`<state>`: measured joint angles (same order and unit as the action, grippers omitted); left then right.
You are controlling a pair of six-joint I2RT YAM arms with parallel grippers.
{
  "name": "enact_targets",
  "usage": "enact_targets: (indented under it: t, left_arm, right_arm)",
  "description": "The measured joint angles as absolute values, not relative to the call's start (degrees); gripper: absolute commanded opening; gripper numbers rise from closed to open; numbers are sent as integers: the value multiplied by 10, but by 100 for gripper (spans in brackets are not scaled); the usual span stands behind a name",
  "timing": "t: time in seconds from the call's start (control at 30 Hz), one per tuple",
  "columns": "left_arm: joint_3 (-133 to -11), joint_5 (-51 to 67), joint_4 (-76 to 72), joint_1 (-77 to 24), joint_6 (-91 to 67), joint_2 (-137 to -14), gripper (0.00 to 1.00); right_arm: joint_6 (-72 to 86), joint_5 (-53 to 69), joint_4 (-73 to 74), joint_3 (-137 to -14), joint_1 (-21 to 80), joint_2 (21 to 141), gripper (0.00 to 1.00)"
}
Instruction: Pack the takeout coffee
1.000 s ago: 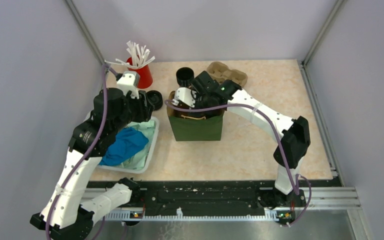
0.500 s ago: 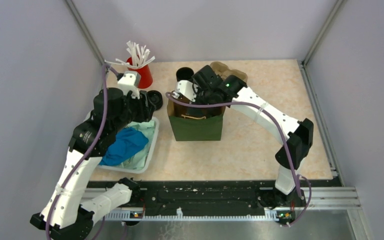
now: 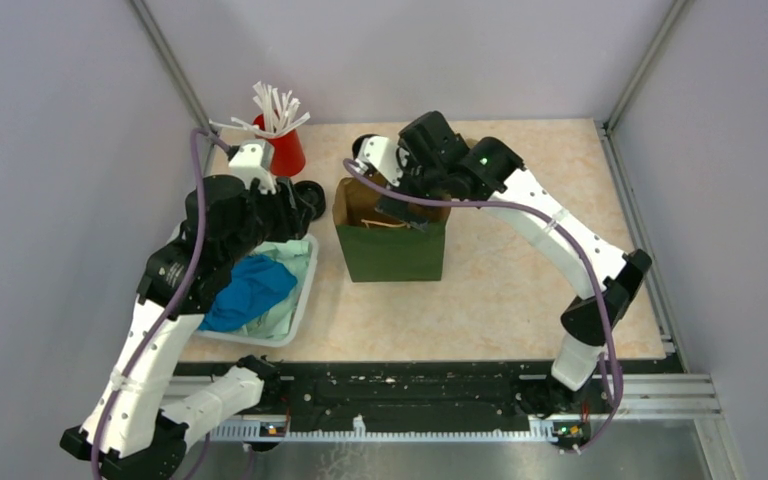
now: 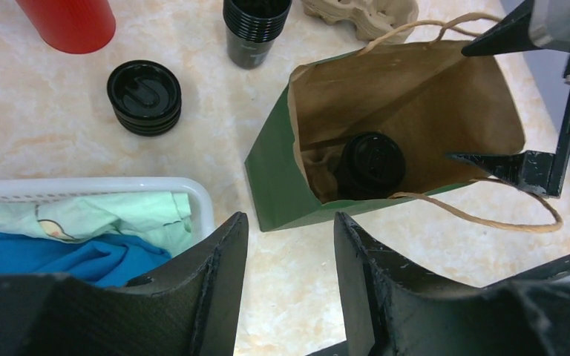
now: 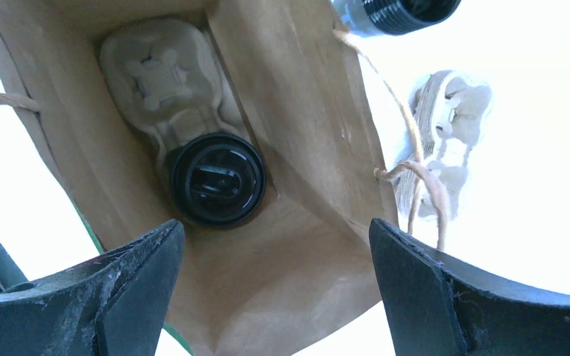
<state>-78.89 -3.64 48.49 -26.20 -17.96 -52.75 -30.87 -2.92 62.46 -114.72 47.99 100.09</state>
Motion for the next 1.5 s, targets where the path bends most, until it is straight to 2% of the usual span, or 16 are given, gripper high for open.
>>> enact_targets:
  t: [0.23, 0.37, 0.5, 0.57, 0.73, 0.93, 1.03, 1.17, 1.3, 1.5]
  left_arm:
    - [-806, -34, 480, -262, -248, -568, 55]
    - [-850, -41, 483, -262, -273, -618, 64]
    - [-904, -71, 482, -262, -278, -650, 81]
    - [-936, -88, 477, -258, -277, -670, 85]
    - [-986, -98, 436, -211, -268, -736, 93]
    - [-985, -58, 367, -85, -267, -832, 93]
    - [-954, -14, 309, 6, -286, -868, 88]
    - [-911, 67, 225, 130, -321, -914, 86]
    - [-905, 120, 153, 204, -359, -962, 82]
    - [-920, 171, 86, 232, -395, -1012, 74]
  right_arm:
    - [-267, -16, 653, -1237, 480, 1006, 92]
    - [-221, -34, 648, -1267, 482, 994, 93]
    - [-167, -61, 647, -1268, 482, 974, 98]
    - [-141, -66, 637, -1260, 482, 950, 99]
    - [-82, -74, 542, -1150, 482, 789, 99]
    - [-16, -135, 399, -965, 482, 531, 99]
    - [4, -177, 376, -923, 482, 471, 99]
    - [33, -216, 376, -875, 482, 464, 99]
    - [54, -233, 398, -842, 482, 490, 99]
    - [56, -238, 413, -847, 482, 544, 99]
